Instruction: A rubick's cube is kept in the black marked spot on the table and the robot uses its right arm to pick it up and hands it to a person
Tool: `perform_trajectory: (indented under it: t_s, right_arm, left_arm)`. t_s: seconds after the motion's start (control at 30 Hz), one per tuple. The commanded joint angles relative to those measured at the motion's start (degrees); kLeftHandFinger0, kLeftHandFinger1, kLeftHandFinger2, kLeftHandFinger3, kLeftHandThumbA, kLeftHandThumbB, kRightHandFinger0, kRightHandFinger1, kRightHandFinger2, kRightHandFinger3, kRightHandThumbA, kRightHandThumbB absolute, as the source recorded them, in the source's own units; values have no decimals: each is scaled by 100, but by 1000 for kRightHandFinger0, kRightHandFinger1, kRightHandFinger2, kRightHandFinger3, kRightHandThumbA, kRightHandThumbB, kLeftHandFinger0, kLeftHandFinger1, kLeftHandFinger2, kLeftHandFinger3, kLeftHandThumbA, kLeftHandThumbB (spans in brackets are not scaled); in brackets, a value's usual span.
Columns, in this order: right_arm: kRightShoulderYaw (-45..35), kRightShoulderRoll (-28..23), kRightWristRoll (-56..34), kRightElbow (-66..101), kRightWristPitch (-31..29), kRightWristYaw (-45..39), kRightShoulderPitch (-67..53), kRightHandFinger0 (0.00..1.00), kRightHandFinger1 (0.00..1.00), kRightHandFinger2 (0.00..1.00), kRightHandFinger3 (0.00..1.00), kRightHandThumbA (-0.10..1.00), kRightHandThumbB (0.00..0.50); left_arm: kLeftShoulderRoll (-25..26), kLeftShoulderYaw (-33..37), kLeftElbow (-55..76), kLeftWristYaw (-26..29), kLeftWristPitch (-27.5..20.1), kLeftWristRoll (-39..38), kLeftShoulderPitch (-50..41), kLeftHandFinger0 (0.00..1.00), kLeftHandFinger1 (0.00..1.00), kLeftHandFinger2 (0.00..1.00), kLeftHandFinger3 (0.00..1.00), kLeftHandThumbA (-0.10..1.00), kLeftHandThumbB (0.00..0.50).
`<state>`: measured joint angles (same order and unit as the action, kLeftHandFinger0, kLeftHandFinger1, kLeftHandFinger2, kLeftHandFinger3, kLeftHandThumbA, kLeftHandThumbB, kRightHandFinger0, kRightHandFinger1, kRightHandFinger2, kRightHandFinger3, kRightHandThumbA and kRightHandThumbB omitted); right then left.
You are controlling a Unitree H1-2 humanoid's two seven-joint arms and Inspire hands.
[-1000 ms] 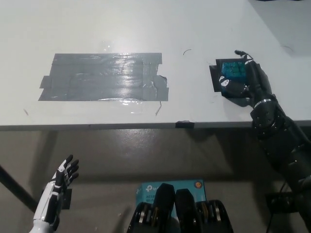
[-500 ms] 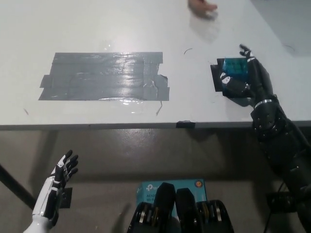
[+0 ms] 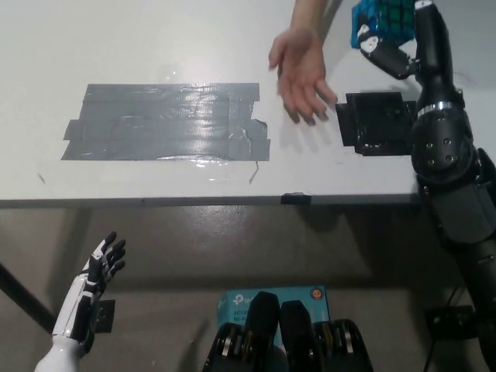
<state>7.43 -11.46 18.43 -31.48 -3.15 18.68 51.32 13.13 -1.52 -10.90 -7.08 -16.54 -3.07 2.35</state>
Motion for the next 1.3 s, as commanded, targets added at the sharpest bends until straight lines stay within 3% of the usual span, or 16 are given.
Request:
perform_trajectory:
  t_s: [0.0, 0.2, 0.43, 0.53, 0.77, 0.9, 1.0, 1.03, 1.1, 1.17, 1.27]
  right_arm:
    - [-75, -50, 177, 216, 109, -4, 464, 20, 510, 885, 960, -100, 187]
    - [23, 48, 235, -701, -16, 53, 1011, 52, 552, 957, 999, -100, 192]
    - [229, 225, 285, -2816, -565, 309, 1948, 23, 528, 920, 947, -100, 209]
    - [300, 330, 293, -3366, -732, 358, 2166, 0, 460, 862, 882, -100, 197]
    - [478, 609, 309, -4207, -766, 419, 2544, 0, 493, 897, 924, -100, 185]
    - [585, 773, 287, -4416, -822, 366, 2584, 6, 467, 838, 900, -100, 223]
    - [586, 911, 209, -4509, -778, 296, 2598, 0, 363, 753, 845, -100, 249]
    - [583, 923, 189, -4518, -781, 275, 2598, 0, 356, 728, 817, -100, 297]
    - [640, 969, 235, -4559, -721, 284, 2589, 0, 352, 745, 832, -100, 252]
    - [684, 1003, 263, -4601, -651, 302, 2548, 0, 409, 829, 899, -100, 250]
    - [752, 949, 271, -4710, -728, 291, 2450, 17, 422, 816, 845, -100, 245]
  left_arm:
    - [105, -31, 86, -84, 73, -20, 69, 1000, 1000, 1000, 1000, 1000, 271]
    - [116, -27, 129, -108, 147, -43, 75, 1000, 1000, 1000, 1000, 1000, 277]
    - [118, 3, 146, -95, 169, 31, 100, 1000, 1000, 1000, 1000, 1000, 260]
    - [119, 14, 169, -105, 202, 32, 109, 1000, 1000, 1000, 1000, 1000, 265]
    - [146, 25, 216, -100, 238, 76, 159, 1000, 1000, 1000, 1000, 1000, 266]
    - [138, 38, 185, -99, 242, 81, 206, 1000, 1000, 1000, 1000, 1000, 270]
    - [172, 44, 214, -131, 244, 74, 221, 1000, 1000, 1000, 1000, 1000, 261]
    - [177, 47, 229, -132, 272, 79, 228, 1000, 1000, 1000, 1000, 1000, 266]
    - [192, 57, 243, -144, 300, 80, 259, 1000, 1000, 1000, 1000, 1000, 266]
    - [205, 69, 234, -128, 301, 128, 291, 1000, 1000, 1000, 1000, 1000, 262]
    - [208, 84, 259, -151, 331, 97, 308, 1000, 1000, 1000, 1000, 1000, 248]
